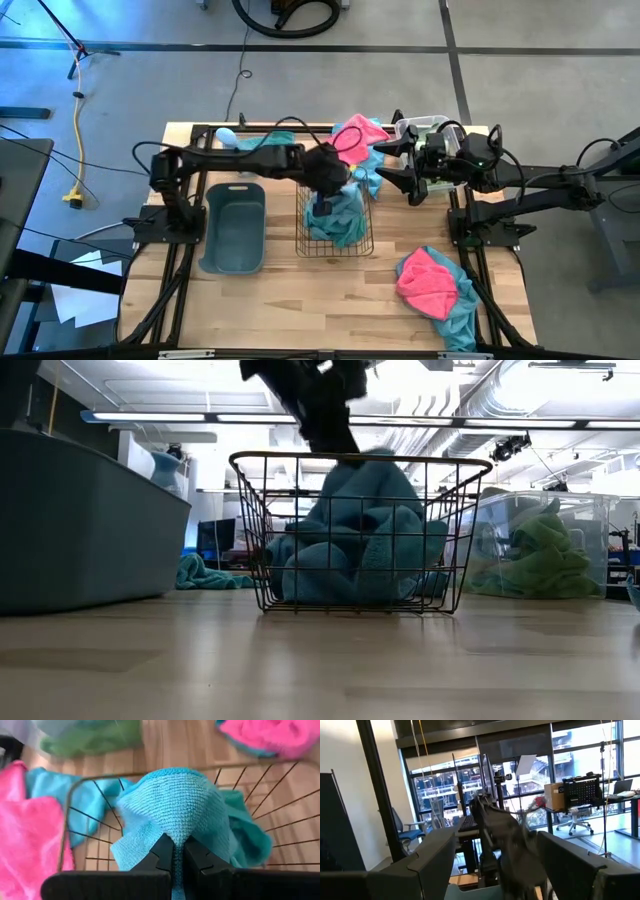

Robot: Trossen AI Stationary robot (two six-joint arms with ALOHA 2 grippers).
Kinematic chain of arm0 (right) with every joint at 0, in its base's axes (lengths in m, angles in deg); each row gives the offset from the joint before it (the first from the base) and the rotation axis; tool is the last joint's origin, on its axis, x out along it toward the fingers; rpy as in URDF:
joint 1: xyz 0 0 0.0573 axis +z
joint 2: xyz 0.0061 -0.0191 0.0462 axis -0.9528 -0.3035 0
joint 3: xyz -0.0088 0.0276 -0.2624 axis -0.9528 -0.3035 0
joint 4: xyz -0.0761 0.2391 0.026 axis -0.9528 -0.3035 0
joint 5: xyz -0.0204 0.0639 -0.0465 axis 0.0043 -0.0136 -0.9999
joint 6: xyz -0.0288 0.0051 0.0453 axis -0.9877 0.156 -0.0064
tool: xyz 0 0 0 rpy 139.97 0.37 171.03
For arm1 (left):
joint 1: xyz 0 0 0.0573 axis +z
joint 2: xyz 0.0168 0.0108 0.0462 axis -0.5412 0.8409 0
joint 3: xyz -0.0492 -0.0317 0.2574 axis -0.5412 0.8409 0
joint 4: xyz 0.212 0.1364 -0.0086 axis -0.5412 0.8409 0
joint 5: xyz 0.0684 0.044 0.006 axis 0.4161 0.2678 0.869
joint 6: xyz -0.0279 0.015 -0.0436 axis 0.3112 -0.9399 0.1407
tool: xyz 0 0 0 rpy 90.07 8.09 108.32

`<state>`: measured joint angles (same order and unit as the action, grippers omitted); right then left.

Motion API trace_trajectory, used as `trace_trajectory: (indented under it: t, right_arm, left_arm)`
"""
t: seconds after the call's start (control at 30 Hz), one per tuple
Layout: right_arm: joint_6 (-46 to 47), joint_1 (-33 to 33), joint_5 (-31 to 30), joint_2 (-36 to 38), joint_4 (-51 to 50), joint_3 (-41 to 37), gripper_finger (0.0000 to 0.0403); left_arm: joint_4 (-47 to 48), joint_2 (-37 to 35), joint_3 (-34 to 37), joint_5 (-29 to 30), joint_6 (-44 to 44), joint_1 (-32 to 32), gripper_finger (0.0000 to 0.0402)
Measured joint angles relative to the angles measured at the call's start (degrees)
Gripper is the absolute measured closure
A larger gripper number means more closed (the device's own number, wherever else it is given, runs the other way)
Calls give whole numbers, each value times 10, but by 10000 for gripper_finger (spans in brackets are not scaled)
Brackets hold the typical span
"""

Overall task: Sort microfiber towel by color & place in baskets
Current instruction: Put the blue towel into the wire basket

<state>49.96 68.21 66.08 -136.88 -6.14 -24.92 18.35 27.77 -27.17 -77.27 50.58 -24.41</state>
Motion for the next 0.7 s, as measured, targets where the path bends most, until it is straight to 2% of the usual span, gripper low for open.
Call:
trace_trajectory:
  t: [0.33, 0.7]
  right_arm:
    - [13, 0, 1, 0, -19, 0, 126]
    - [13, 0, 1, 0, -26, 0, 126]
  left_arm:
    - [60, 72, 0, 2, -2, -2, 401]
    - [50, 135, 0, -1, 31, -6, 400]
